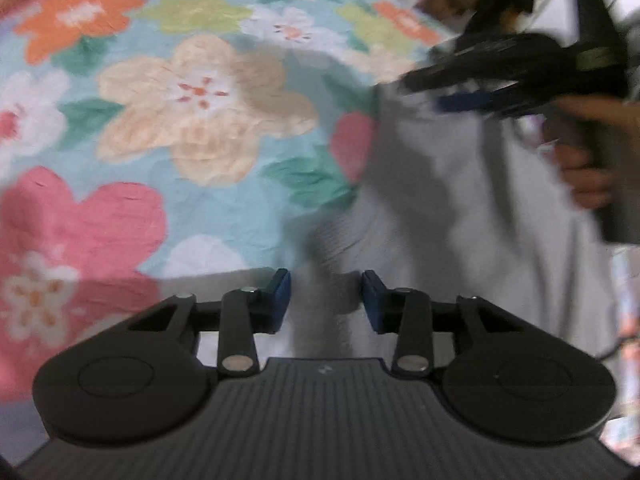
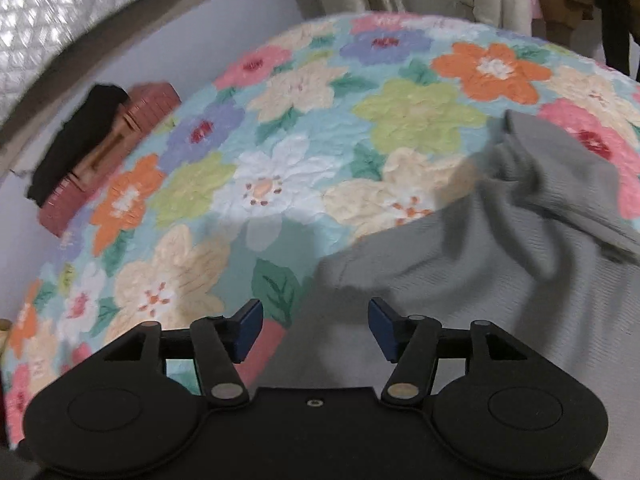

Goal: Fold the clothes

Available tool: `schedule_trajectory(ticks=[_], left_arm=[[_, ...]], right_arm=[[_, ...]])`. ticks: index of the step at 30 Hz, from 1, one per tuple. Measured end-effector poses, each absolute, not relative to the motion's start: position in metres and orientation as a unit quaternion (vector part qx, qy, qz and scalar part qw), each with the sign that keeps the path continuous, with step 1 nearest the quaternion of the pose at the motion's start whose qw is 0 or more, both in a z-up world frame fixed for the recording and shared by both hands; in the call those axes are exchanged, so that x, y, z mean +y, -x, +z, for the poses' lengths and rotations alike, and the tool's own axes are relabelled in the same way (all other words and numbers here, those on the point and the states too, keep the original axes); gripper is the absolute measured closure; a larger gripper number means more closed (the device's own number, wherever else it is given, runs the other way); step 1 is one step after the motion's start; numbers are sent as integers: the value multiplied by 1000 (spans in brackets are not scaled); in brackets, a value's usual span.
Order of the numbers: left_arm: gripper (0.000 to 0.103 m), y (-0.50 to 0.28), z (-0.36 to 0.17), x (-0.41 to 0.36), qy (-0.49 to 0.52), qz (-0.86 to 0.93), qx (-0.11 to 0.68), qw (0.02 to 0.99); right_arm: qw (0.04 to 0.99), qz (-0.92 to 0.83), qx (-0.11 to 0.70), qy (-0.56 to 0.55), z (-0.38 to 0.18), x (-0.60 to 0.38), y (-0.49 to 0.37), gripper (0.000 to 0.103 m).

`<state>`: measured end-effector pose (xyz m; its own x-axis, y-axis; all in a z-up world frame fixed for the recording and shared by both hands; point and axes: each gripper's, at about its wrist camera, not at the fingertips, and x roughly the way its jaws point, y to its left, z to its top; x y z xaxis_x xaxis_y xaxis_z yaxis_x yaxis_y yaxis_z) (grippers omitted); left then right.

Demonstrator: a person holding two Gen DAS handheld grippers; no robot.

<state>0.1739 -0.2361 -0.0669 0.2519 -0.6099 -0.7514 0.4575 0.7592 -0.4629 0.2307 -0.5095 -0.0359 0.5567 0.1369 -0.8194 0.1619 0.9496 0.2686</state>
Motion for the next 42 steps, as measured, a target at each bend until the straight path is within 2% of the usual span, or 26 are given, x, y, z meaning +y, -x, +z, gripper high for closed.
schedule_trajectory(ticks=[4,5,6,7,8,9,10,11,16,18,20,21,23,25,26,29,31,33,35,36,37,38,42], left_arm=[[50,-180,-80,-244,110,-341,513,780],[53,-180,-79,-248,111,-346,507,782],[67,-180,-79,-250,110,-349,501,784],[96,-181,-79,-253,112,-350,501,784],[95,-182,-80,-252,123,-350,503,781],[95,-181,-80,-248,142,-347,503,779],[95,-178,-74,-242,155,-333,494,788],[95,-175,-65,-235,162,-316,482,801],[95,-152,-14,-210,166,-262,404,861],[95,-147,-7,-213,125,-236,391,881],[95,-157,-32,-215,112,-214,438,866],[94,-164,-48,-215,109,-203,467,854],[93,-176,-76,-210,123,-188,513,829],[92,-183,-71,-199,158,-192,514,821],[87,-186,-66,-194,172,-194,512,819],[84,-186,-53,-191,136,-176,485,845],[84,-193,-54,-188,98,-151,482,857],[84,-201,-55,-179,120,-150,480,856],[84,-209,-53,-172,179,-164,469,849],[80,-214,-54,-176,194,-177,464,846],[67,-219,-54,-182,202,-194,461,842],[59,-224,-56,-191,197,-212,461,839],[60,-229,-64,-200,161,-208,449,854]], right_arm=[[854,-53,493,-158,-63,-509,-258,37],[855,-58,494,-148,-68,-508,-262,37],[857,-62,493,-133,-72,-506,-265,39],[860,-66,493,-117,-76,-505,-267,61],[863,-59,488,-117,-75,-503,-269,77],[866,-49,482,-121,-71,-501,-271,85],[870,-38,476,-124,-68,-499,-273,90],[873,-28,470,-128,-64,-497,-274,90],[886,24,440,-146,-48,-487,-283,90],[890,44,427,-153,-41,-483,-286,90],[894,65,413,-160,-34,-479,-289,84],[893,64,416,-160,-36,-478,-290,78],[888,55,427,-159,-42,-477,-291,76],[897,52,413,-147,-32,-482,-279,72],[903,51,404,-140,-26,-486,-272,70],[919,38,374,-118,-6,-497,-247,66],[936,10,341,-89,11,-508,-210,53],[940,-17,338,-47,14,-523,-187,47],[940,-43,338,-4,15,-537,-167,47],[938,-50,343,18,14,-543,-164,47],[934,-56,349,53,10,-546,-165,47],[928,-63,354,92,5,-548,-167,47],[895,-67,375,234,-26,-539,-189,52]])
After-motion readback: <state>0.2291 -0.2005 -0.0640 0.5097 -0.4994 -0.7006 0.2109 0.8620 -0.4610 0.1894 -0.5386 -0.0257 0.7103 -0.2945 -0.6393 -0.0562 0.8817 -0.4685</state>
